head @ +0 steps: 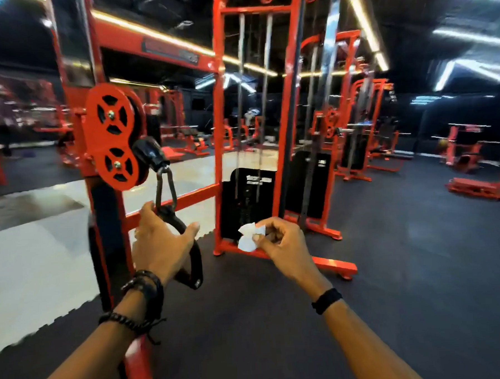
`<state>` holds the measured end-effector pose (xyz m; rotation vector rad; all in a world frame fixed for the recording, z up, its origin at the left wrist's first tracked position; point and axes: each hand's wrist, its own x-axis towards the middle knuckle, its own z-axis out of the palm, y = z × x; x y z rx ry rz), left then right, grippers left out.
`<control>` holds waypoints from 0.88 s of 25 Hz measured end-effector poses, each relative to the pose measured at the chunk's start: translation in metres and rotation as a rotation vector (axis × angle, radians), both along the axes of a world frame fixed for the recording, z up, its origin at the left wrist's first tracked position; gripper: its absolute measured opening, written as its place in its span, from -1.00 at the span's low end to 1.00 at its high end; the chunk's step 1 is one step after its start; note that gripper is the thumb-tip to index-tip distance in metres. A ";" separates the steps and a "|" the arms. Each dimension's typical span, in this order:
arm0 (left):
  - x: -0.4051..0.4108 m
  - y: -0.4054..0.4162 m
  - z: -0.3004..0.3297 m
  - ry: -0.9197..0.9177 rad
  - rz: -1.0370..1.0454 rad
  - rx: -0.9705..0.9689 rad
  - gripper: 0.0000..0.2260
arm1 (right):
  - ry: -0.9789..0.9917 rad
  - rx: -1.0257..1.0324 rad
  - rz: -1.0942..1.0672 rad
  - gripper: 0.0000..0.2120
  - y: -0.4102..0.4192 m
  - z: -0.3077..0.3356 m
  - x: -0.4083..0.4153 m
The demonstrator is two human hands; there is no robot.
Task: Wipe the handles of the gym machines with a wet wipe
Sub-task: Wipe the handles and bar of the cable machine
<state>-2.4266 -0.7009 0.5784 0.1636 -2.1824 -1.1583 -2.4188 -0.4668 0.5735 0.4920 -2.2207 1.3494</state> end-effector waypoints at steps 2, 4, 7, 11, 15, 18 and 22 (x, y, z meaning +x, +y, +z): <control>-0.015 0.010 -0.003 0.027 0.151 0.046 -0.28 | -0.020 0.009 0.133 -0.81 0.015 -0.008 -0.041; -0.008 0.010 -0.004 0.056 0.170 0.079 -0.32 | -0.021 -0.017 0.139 -0.78 0.022 -0.012 -0.048; -0.017 0.020 -0.011 0.045 0.311 0.104 -0.39 | -0.071 -0.057 0.303 -0.87 0.029 -0.021 -0.081; -0.013 0.016 -0.012 0.018 0.338 0.078 -0.43 | -0.134 -0.109 0.464 -0.91 -0.001 -0.033 -0.103; -0.015 0.016 -0.017 0.016 0.319 0.101 -0.52 | -0.237 -0.137 0.578 -0.90 -0.033 -0.052 -0.116; -0.020 0.018 -0.022 0.089 0.285 0.152 -0.64 | -0.255 -0.095 0.622 -0.91 -0.044 -0.059 -0.124; -0.024 0.012 -0.033 0.205 0.283 0.146 -0.66 | -0.252 -0.093 0.669 -0.92 -0.059 -0.054 -0.140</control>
